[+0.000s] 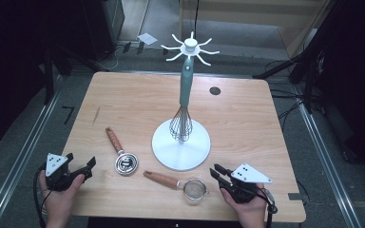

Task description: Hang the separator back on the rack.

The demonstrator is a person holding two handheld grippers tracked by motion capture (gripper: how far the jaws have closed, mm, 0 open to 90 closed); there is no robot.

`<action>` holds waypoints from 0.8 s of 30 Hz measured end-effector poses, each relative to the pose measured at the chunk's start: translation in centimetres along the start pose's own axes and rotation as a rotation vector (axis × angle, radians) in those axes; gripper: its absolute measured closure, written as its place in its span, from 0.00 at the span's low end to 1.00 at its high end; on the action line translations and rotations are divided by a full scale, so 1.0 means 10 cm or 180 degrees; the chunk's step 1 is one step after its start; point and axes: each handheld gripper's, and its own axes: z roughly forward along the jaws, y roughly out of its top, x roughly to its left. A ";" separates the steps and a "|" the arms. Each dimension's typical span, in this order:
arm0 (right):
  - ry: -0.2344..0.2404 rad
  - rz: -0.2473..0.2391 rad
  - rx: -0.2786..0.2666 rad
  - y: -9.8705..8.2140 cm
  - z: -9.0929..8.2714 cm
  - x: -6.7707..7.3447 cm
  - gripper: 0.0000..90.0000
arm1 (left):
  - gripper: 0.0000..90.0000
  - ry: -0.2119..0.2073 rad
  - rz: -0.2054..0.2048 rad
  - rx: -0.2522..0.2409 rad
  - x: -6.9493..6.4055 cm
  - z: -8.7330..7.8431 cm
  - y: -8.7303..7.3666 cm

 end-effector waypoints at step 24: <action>0.0488 0.0353 0.0899 -0.15 0.33 0.07 0.88 | 0.18 0.0051 0.0042 0.0038 0.03 0.05 -0.01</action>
